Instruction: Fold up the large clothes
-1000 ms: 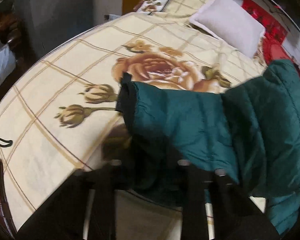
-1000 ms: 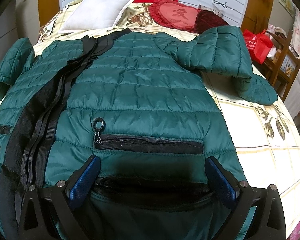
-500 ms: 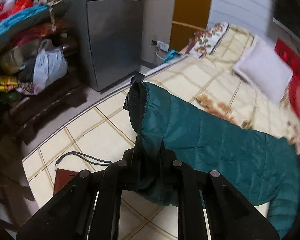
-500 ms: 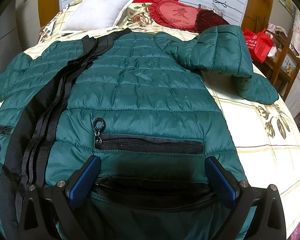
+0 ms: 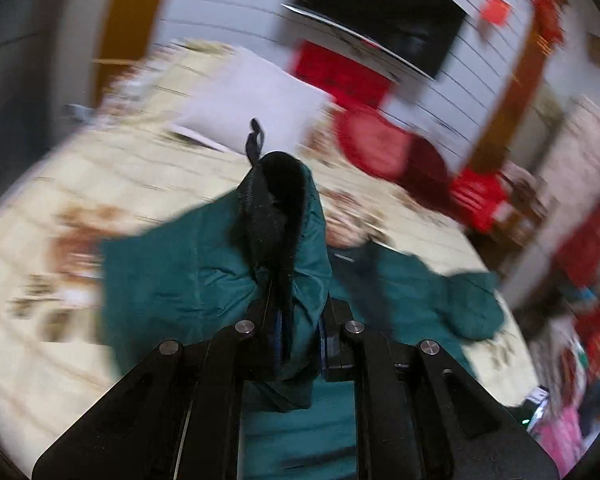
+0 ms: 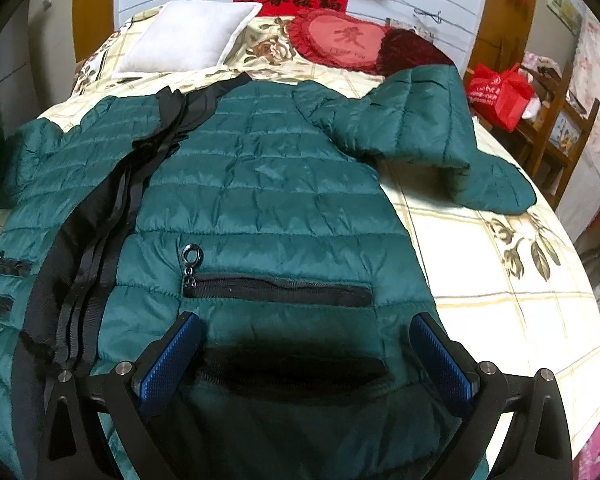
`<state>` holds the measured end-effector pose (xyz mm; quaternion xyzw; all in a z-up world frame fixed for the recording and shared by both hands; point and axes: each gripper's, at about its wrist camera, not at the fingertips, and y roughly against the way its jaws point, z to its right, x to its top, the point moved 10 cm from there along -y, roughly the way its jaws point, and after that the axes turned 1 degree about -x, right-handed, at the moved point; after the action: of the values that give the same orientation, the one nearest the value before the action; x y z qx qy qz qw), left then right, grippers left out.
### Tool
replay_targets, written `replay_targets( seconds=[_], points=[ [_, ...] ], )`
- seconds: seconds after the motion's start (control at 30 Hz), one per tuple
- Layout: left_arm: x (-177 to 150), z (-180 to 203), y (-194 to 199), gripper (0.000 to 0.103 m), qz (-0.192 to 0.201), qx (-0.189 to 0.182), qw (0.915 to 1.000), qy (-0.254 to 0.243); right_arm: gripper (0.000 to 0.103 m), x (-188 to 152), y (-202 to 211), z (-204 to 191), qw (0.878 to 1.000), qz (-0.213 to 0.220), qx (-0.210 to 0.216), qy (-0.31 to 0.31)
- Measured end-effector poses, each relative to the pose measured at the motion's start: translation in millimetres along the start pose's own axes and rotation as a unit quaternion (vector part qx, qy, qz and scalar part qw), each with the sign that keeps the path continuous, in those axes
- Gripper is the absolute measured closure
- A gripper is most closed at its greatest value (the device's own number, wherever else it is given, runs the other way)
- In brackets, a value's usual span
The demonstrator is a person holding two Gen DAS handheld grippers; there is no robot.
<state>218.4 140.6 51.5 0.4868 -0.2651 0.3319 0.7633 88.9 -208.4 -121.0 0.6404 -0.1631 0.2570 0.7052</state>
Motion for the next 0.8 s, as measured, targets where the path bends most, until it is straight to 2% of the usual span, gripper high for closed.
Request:
replay_targets(
  seconds=[0.1,0.2,0.33,0.4,0.47,0.53,0.6,0.63,0.7,0.8],
  points=[
    [-22.3,60.8,-62.1,0.092,-0.038,-0.042,0.9984,-0.006,0.000,0.6,6.4,2.2,1.000,0.012,0.001,-0.005],
    [-52.8,104.6,-116.7,0.092,-0.076,-0.065,0.9949,-0.015,0.000,-6.2,-2.0,5.9,1.000,-0.006,-0.005,-0.003],
    [-89.6,136.9,-164.1,0.092,-0.107,-0.093,0.9894,-0.028,0.000,-9.8,-3.2,21.8,1.000,-0.012,-0.012,-0.009],
    [-105.3,135.8,-180.2,0.090,-0.124,-0.082,0.9885,-0.023,0.000,-12.1,-5.0,30.7,1.000,-0.017,-0.011,-0.021],
    [-113.2,126.0,-186.2,0.088,-0.132,-0.075,0.9884,-0.009,0.000,-13.9,-7.7,38.9,0.999,-0.025,-0.010,-0.037],
    [-115.6,124.7,-187.9,0.078,-0.139,-0.077,0.9872,0.001,0.000,-12.2,-7.9,44.9,0.998,-0.025,-0.006,-0.059],
    [-114.0,122.3,-174.8,0.064,-0.140,-0.092,0.9858,0.007,0.000,-6.8,-4.5,46.4,0.997,-0.015,-0.001,-0.075],
    [-114.0,121.5,-167.2,0.060,-0.136,-0.098,0.9858,0.007,0.000,-2.3,-0.7,44.9,0.997,-0.006,0.002,-0.081],
    [-112.2,118.9,-151.0,0.039,-0.128,-0.108,0.9858,0.008,0.000,6.3,6.1,39.1,0.997,0.012,0.005,-0.082],
    [-108.3,102.9,-122.4,0.035,-0.101,-0.124,0.9867,0.029,0.000,18.3,15.8,25.8,0.997,0.039,0.007,-0.069]
  ],
)
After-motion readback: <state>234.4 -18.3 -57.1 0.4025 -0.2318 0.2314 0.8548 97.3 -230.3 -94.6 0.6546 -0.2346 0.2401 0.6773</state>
